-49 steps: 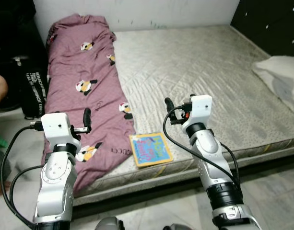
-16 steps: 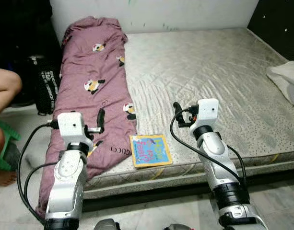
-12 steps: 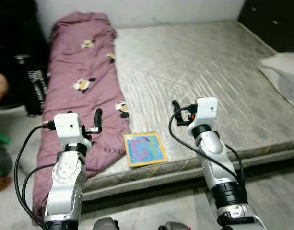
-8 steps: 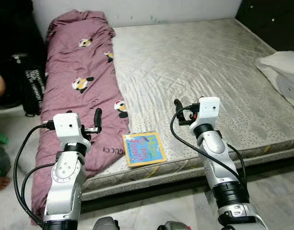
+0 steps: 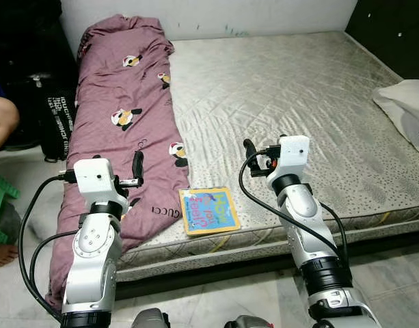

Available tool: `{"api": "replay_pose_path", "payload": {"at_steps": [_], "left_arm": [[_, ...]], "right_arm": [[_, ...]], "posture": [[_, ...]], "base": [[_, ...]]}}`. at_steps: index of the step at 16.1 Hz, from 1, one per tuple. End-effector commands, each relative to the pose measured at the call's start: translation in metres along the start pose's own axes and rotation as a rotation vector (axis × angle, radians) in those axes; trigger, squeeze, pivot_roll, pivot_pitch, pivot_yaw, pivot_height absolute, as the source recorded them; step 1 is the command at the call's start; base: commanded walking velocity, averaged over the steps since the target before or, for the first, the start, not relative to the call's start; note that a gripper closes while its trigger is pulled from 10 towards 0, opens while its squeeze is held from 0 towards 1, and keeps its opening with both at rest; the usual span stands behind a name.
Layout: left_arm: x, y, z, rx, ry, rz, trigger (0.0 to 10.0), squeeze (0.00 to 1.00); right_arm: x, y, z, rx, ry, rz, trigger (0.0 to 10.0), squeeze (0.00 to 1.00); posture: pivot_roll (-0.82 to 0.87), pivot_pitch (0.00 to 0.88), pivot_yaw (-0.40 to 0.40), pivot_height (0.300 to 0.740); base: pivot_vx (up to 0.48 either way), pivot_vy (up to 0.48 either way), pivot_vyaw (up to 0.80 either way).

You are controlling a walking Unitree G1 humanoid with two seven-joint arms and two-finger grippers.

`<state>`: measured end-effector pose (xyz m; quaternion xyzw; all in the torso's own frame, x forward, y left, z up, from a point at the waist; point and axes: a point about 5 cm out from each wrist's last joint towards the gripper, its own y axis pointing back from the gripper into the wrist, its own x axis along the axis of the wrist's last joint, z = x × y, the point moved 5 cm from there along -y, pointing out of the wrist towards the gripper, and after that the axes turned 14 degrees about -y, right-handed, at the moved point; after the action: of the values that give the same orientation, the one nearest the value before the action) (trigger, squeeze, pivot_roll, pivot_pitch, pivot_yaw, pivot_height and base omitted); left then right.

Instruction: Clean up the room

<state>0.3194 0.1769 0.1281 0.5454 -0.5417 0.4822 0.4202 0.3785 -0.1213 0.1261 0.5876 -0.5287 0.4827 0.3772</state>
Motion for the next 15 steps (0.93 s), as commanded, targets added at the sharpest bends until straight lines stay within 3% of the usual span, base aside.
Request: {"api": "replay_pose_path", "payload": {"at_steps": [1, 3, 7, 15], "left_arm": [[-0.0002, -0.0005, -0.0010, 0.008, 0.003, -0.006, 10.0, 0.00], [0.0002, -0.0008, -0.0005, 0.007, 0.001, -0.004, 10.0, 0.00], [-0.0001, -0.0004, -0.0004, 0.008, 0.001, -0.003, 10.0, 0.00], [0.0003, 0.0020, -0.0004, 0.010, -0.016, 0.000, 10.0, 0.00]], "right_arm": [[0.0021, 0.0000, -0.0007, 0.002, -0.004, 0.011, 10.0, 0.00], [0.0015, 0.0002, -0.0014, 0.005, -0.004, 0.009, 10.0, 0.00], [0.0007, 0.0008, -0.0020, 0.010, -0.005, 0.008, 10.0, 0.00], [0.0027, 0.0046, 0.0017, -0.003, -0.003, 0.021, 10.0, 0.00]], "posture": [[0.01, 0.073, -0.005, 0.740], [0.01, 0.071, -0.006, 0.736], [0.01, 0.069, -0.004, 0.681], [-0.01, 0.064, 0.014, 0.667]], "base": [[0.000, 0.000, 0.00], [0.000, 0.000, 0.00], [0.000, 0.000, 0.00], [0.000, 0.000, 0.00]]}}
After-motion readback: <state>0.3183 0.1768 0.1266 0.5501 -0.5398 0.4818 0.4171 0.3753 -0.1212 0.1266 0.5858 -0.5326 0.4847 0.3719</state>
